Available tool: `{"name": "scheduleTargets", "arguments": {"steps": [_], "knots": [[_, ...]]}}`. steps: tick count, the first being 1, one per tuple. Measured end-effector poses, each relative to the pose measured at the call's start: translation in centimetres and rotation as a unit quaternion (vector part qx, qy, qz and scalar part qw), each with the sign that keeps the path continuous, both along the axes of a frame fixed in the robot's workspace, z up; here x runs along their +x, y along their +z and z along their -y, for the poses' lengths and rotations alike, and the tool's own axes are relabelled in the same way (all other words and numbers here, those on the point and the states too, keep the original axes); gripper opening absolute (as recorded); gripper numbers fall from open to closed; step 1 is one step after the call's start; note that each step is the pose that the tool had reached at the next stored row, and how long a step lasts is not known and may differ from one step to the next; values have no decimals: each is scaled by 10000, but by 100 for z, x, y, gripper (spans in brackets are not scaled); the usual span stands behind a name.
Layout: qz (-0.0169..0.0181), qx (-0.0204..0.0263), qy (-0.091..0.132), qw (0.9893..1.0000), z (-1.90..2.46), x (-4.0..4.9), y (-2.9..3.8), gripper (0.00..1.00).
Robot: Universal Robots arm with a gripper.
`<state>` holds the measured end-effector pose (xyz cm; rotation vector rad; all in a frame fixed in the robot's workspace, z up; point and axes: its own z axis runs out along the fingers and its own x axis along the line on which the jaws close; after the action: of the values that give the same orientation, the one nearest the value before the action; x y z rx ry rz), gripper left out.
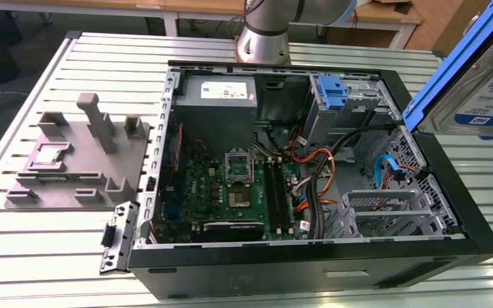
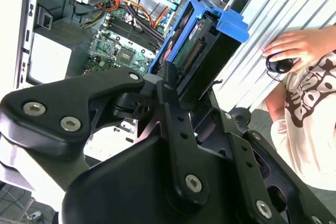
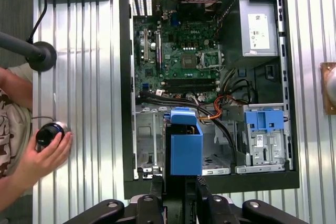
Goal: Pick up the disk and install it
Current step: 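Pick up the disk, then insert the disk into the insertion slot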
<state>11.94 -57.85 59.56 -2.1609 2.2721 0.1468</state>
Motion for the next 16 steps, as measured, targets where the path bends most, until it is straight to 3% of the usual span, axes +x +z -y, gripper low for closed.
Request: {"name": "scheduleTargets", "arguments": {"steps": [12, 16], "knots": [[0, 0, 0, 10000, 0, 0, -16, 35], [0, 0, 0, 10000, 0, 0, -55, 35]]}}
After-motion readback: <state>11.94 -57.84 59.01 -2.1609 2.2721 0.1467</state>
